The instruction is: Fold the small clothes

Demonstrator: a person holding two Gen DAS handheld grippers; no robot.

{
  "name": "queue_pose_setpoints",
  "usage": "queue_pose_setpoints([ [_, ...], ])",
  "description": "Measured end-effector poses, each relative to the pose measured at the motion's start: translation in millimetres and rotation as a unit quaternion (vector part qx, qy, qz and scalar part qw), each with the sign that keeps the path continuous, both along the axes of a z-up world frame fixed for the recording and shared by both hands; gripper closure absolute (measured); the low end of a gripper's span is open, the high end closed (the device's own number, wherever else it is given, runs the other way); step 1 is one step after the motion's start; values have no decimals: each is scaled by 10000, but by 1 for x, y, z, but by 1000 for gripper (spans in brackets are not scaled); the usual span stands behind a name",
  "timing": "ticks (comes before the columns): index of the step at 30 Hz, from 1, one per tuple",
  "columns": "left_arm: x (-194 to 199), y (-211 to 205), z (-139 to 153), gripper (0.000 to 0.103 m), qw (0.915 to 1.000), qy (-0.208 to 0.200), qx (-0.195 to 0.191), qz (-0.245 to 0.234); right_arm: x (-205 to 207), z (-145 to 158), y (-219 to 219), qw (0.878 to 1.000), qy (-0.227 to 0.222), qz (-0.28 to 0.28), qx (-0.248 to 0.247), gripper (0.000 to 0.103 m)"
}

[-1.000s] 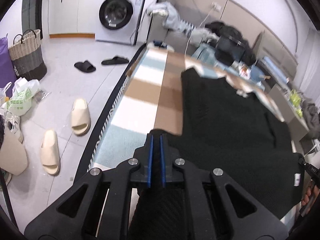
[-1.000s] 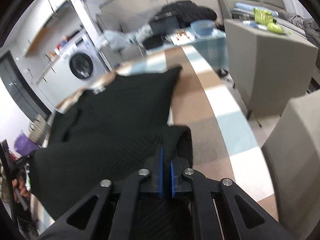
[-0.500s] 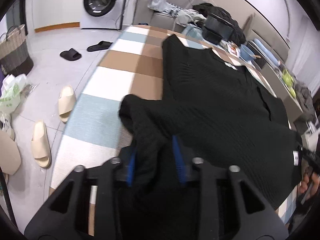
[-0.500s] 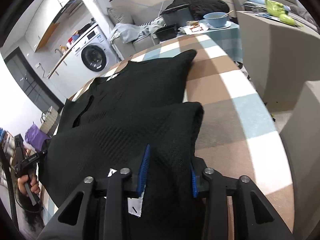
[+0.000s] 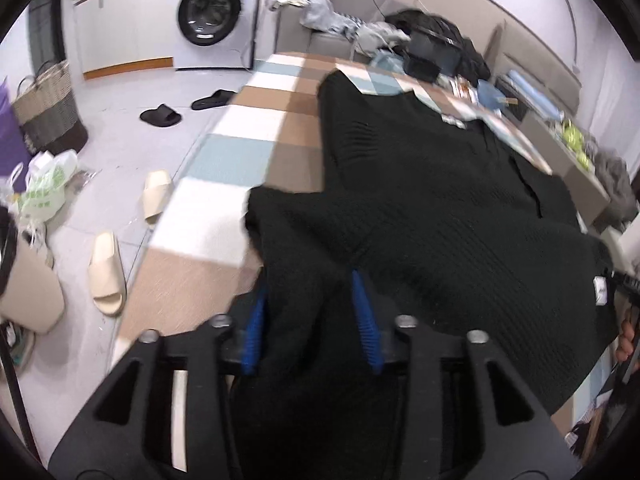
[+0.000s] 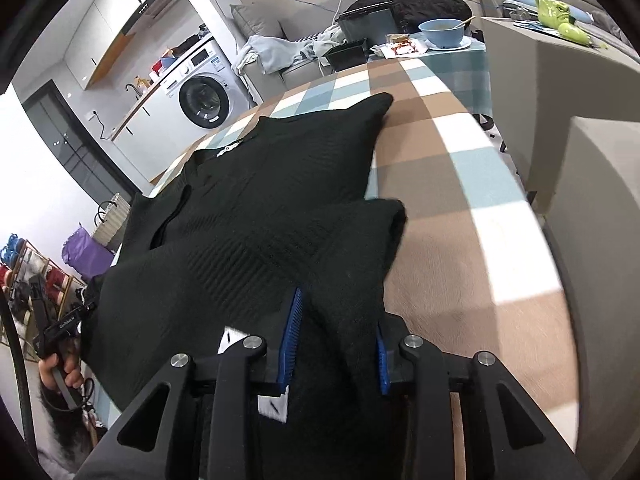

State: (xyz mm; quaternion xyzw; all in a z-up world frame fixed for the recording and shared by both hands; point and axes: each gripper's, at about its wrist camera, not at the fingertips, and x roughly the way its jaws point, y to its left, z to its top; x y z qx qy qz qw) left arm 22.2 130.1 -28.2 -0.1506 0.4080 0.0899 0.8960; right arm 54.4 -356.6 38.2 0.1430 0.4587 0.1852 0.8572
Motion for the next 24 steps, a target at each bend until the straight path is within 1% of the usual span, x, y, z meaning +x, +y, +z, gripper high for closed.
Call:
queue_pose_setpoints([
  [1, -10, 5, 2, 53, 9999, -54, -112, 77, -7, 3, -7, 10000, -46, -37, 53, 70],
  [3, -29, 14, 6, 52, 9992, -148, -320, 195, -24, 11, -23, 9995, -214, -118, 181, 64],
  [5, -41, 17, 6, 52, 9990, -159, -379, 199, -39, 12, -32, 9993, -241, -148, 250, 63],
  [10, -50, 9, 3, 52, 9997, 32, -206, -84, -67, 1, -36, 9997, -117, -39, 215, 63],
  [12, -55, 5, 0, 52, 9996, 119, -199, -180, -72, -4, -33, 9996, -65, 2, 259, 63],
  [14, -58, 0, -3, 52, 9993, 162, -221, -239, -73, -6, -29, 9996, -155, 28, 219, 63],
  [16, -62, -5, -4, 52, 9994, 138, -135, -276, -75, -6, -24, 9994, -219, 149, 202, 64],
  [17, -65, -7, -3, 52, 9994, 138, -112, -288, -76, -5, -21, 9992, -283, 192, 216, 68],
  [18, -67, -9, -3, 52, 9994, 141, -133, -295, -77, -5, -19, 9989, -341, 228, 238, 77],
  [19, -71, -10, -3, 60, 9993, 107, -161, -309, -79, -3, -18, 9986, -412, 237, 250, 82],
  [20, -73, -11, -2, 75, 9994, 83, -140, -301, -80, -1, -17, 9983, -485, 236, 221, 89],
  [21, -74, -13, -1, 82, 9996, 74, -68, -280, -80, 0, -16, 9984, -509, 214, 148, 92],
  [23, -78, -12, 6, 98, 9997, -55, 71, -242, -81, 4, -16, 9979, -611, 171, 118, 97],
  [24, -79, -11, 10, 99, 9997, -121, 92, -210, -82, 6, -18, 9976, -662, 138, 176, 97],
])
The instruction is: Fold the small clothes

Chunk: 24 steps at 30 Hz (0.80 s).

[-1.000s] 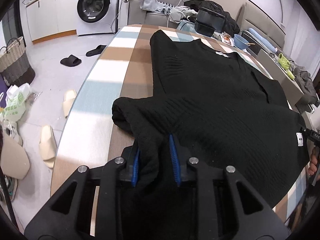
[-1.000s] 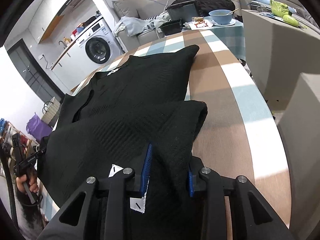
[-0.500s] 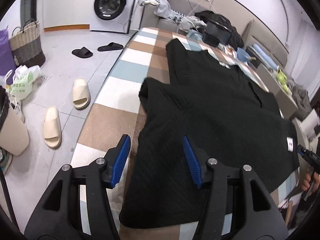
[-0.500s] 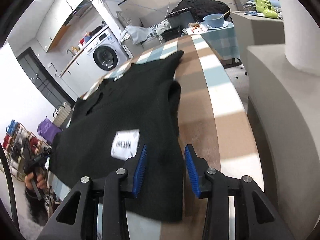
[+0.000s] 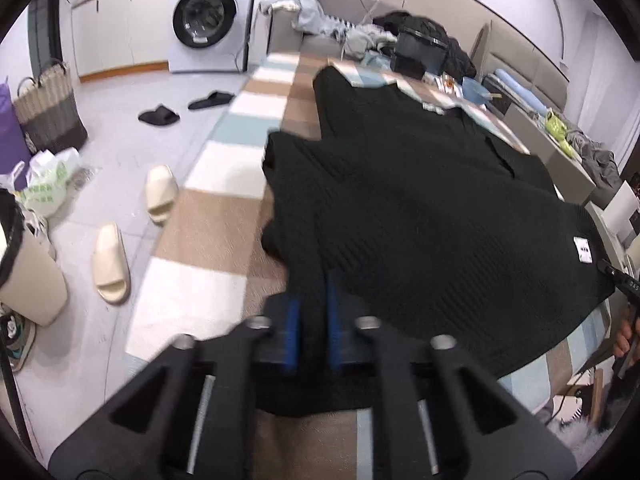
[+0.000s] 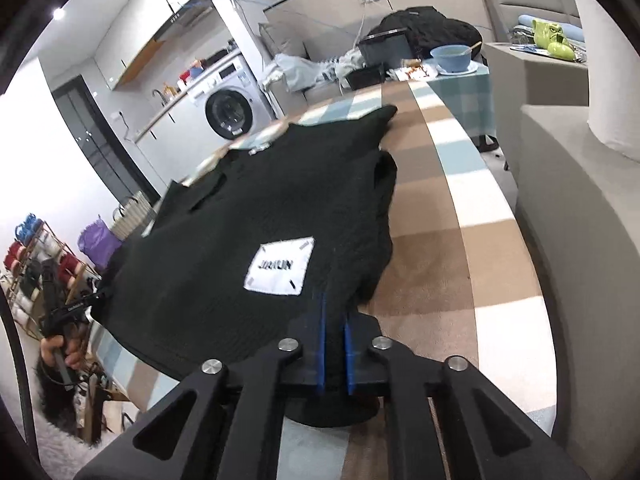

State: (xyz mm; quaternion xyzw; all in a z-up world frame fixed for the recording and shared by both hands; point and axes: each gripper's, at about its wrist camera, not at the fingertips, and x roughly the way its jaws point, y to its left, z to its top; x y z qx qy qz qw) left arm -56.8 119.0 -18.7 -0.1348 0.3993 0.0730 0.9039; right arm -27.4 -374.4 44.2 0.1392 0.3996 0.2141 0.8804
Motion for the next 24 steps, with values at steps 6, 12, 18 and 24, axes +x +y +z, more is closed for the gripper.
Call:
queue_pose_setpoints([
  [6, -3, 7, 31, 100, 9989, -457, -129, 66, 2, 29, -9, 9977, -310, -113, 587, 98],
  [12, 29, 26, 75, 100, 9920, -1184, -397, 170, 38, 62, -10, 9901, -588, -335, 1228, 98],
  [18, 100, 50, 99, 100, 9890, -1422, -311, 251, 105, 90, 0, 9869, -865, -752, 1131, 98],
  [24, 179, 77, 76, 100, 9942, -964, -341, 342, 158, 78, 17, 9891, -827, -1058, 605, 98],
])
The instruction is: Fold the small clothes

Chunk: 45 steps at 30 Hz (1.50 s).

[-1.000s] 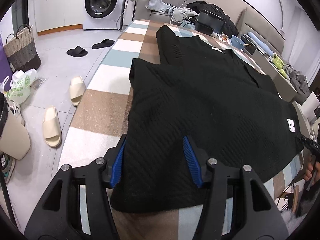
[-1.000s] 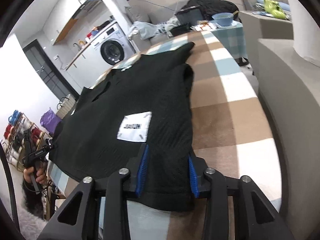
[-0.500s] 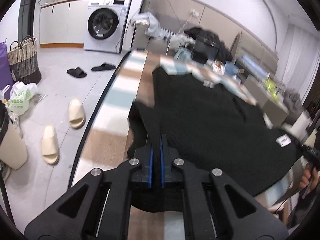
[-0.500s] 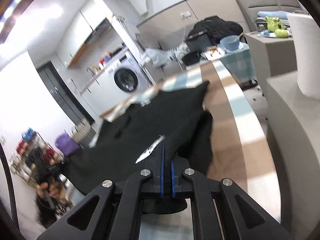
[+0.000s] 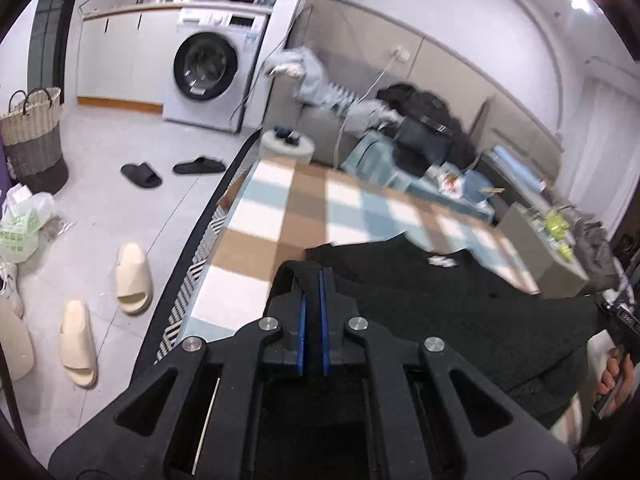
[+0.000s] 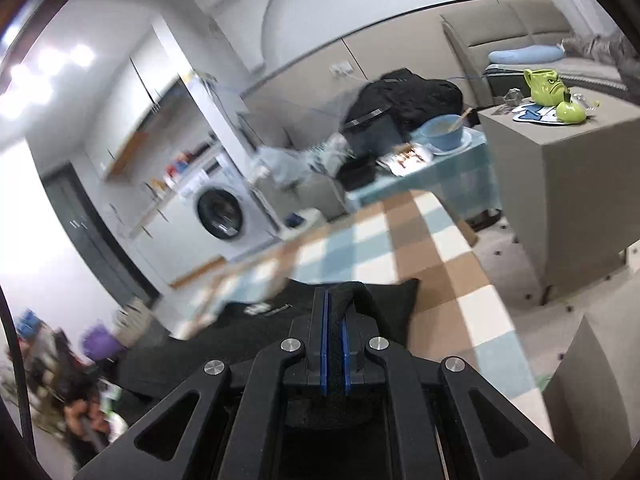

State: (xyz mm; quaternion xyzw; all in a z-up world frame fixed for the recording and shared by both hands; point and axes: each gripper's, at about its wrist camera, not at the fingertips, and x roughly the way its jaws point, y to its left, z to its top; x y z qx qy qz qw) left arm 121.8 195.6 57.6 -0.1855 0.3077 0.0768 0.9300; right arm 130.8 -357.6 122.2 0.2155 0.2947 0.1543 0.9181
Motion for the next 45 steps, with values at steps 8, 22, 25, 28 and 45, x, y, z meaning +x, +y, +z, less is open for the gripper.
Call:
queue_pose_setpoints([
  [8, 24, -2, -64, 84, 9959, 906, 19, 59, 31, -73, 21, 9827, 1341, -66, -1276, 83],
  [22, -25, -38, -50, 50, 9957, 901, 212, 41, -19, -40, 43, 9825, 702, 150, -1719, 48],
  [25, -33, -46, -44, 48, 9958, 908, 129, 52, -24, -35, 46, 9836, 655, 203, -1666, 44],
  [28, -41, -54, -39, 47, 9959, 901, -86, -9, -30, -32, 42, 9888, 734, 341, -1256, 42],
  [45, -38, -74, -77, 45, 9801, 1171, -1423, -744, -5, -88, 29, 9702, 2081, 600, 1087, 42],
])
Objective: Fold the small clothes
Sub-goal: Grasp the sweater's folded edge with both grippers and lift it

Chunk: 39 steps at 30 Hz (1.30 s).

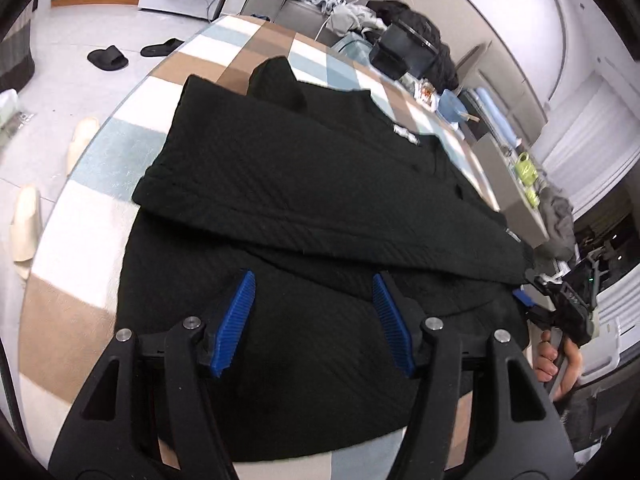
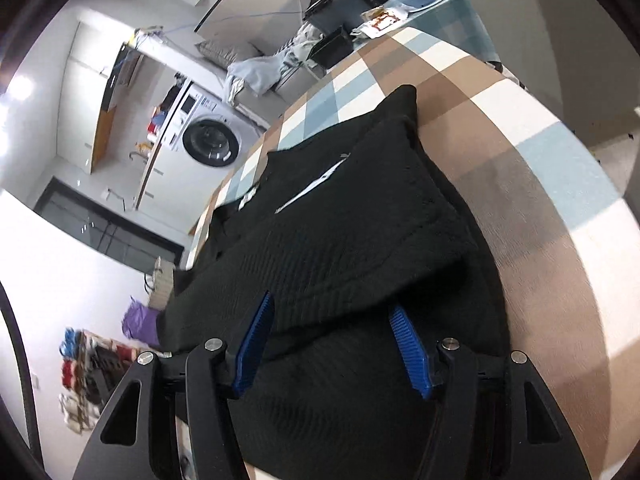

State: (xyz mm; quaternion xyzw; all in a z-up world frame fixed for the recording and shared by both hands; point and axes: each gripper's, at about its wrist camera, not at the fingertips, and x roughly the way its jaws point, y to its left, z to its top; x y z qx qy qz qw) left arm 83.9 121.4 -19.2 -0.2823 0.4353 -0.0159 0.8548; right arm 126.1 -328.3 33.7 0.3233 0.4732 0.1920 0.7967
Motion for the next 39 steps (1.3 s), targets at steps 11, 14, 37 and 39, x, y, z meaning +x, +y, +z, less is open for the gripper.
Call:
queue_pose_setpoints([
  [11, 55, 17, 12, 45, 9994, -324, -75, 80, 45, 29, 15, 9991, -312, -136, 262, 42],
  [14, 81, 26, 28, 45, 9987, -489, 80, 98, 67, 44, 16, 9978, -472, -263, 373, 42],
  [37, 51, 69, 79, 37, 9919, -717, 840, 620, 107, 51, 7, 9913, -559, -588, -1039, 42],
  [39, 46, 67, 69, 37, 9945, -563, 682, 553, 97, 54, 5, 9889, -612, -479, -1267, 42],
])
